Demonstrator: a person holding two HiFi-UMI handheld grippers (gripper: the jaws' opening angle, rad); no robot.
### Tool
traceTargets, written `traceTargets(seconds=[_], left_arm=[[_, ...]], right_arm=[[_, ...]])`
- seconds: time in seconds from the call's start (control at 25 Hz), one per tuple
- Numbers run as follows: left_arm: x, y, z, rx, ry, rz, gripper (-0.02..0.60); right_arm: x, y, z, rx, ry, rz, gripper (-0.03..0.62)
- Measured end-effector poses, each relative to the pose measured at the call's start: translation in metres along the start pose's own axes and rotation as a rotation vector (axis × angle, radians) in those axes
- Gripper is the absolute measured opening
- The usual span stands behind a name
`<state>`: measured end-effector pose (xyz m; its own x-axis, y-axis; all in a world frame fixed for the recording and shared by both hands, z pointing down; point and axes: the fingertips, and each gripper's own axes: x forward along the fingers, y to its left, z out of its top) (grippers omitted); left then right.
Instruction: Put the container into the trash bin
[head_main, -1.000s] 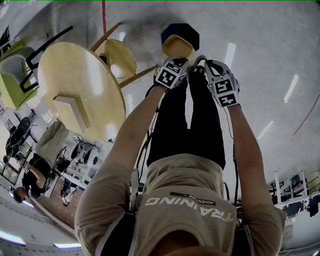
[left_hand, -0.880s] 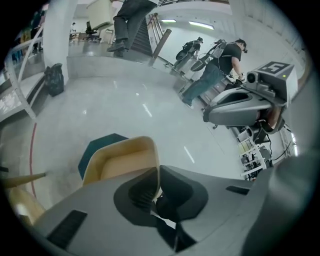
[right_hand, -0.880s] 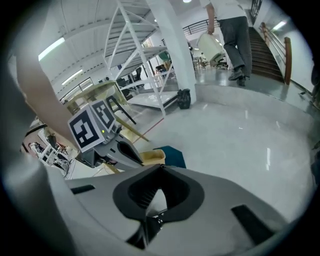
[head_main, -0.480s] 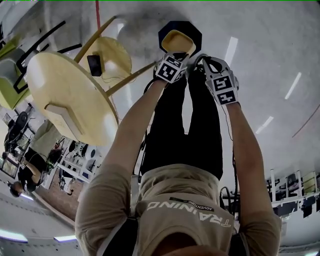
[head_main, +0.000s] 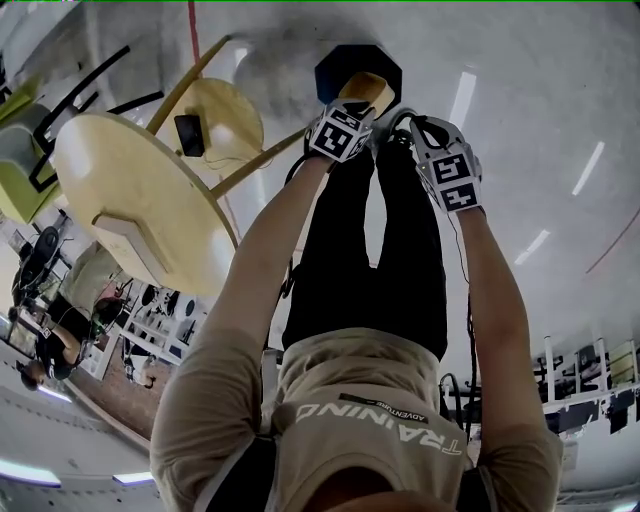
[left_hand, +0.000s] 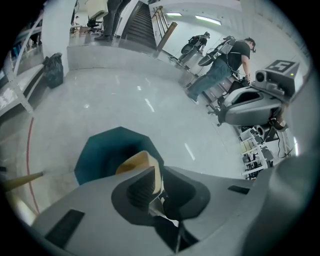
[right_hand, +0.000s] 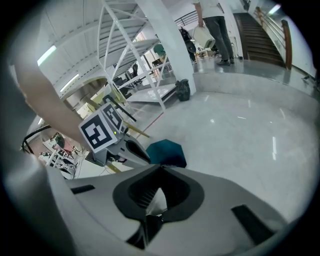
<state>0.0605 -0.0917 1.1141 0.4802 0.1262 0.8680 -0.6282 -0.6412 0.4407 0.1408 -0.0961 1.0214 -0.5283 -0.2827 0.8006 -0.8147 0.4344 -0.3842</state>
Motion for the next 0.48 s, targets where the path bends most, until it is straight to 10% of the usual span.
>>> traceTargets(seconds=[0.48], left_arm=[[-0.035,-0.024,0.004,-0.002,-0.063,-0.055,0.003]], right_arm=[[-0.025,0.026,0.012,0.004,-0.059,-0.002,0.005]])
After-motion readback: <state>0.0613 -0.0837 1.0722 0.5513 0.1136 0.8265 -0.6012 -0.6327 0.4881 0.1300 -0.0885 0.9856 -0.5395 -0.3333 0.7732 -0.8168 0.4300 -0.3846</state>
